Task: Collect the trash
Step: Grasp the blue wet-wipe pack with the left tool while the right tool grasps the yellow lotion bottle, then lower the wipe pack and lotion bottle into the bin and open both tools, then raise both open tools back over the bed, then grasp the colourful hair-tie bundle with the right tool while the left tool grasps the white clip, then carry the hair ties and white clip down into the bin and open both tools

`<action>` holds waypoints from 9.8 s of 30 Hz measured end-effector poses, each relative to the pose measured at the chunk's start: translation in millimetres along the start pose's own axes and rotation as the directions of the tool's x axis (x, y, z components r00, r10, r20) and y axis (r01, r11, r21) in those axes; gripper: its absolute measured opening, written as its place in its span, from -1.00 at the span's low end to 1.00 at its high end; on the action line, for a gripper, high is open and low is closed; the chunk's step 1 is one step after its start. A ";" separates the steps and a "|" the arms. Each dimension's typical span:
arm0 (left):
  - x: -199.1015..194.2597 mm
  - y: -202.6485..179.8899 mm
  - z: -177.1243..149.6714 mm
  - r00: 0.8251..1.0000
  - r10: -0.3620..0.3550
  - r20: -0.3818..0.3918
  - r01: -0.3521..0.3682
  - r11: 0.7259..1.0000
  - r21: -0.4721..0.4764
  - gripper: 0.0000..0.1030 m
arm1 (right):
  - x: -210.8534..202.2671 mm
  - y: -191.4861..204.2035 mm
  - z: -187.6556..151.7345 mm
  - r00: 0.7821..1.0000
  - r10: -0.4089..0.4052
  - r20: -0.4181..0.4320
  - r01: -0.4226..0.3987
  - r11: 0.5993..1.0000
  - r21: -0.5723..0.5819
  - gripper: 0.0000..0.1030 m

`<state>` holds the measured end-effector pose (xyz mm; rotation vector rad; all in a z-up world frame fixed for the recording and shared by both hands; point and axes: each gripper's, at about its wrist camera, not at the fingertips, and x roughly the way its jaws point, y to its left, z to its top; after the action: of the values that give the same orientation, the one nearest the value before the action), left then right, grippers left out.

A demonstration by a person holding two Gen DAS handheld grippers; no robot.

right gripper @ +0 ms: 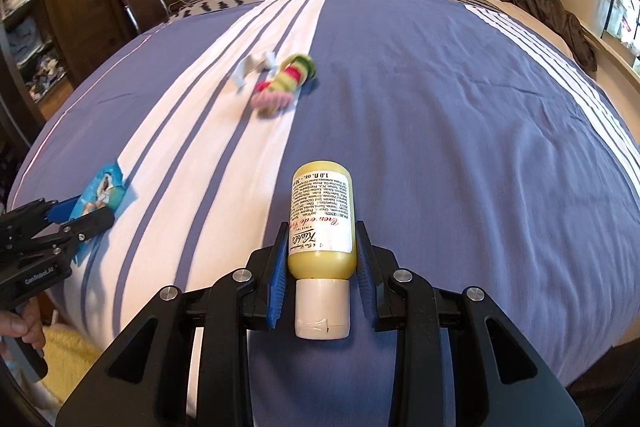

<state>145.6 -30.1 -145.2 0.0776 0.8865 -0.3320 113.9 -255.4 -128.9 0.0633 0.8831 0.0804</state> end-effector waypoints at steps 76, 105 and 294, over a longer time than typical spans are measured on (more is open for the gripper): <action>47.0 -55.7 -233.3 0.897 -0.153 -0.415 0.125 0.988 -0.094 -0.09 | 47.5 52.8 -213.6 0.905 0.157 -0.396 -0.148 0.988 0.052 -0.38; -23.7 -39.6 -183.4 0.977 -0.054 -0.204 0.041 0.997 -0.065 0.79 | -30.5 22.3 -168.6 0.986 0.072 -0.148 -0.059 0.994 0.087 0.85; 55.5 -45.0 -235.2 0.882 -0.206 -0.425 0.170 0.978 -0.122 -0.93 | 48.7 55.2 -213.2 0.905 0.170 -0.390 -0.171 0.985 0.033 -0.22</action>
<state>-11.8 -38.9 -333.7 -0.0119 1.3581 -0.4704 -22.7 -191.1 -296.4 0.1255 1.2788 0.2659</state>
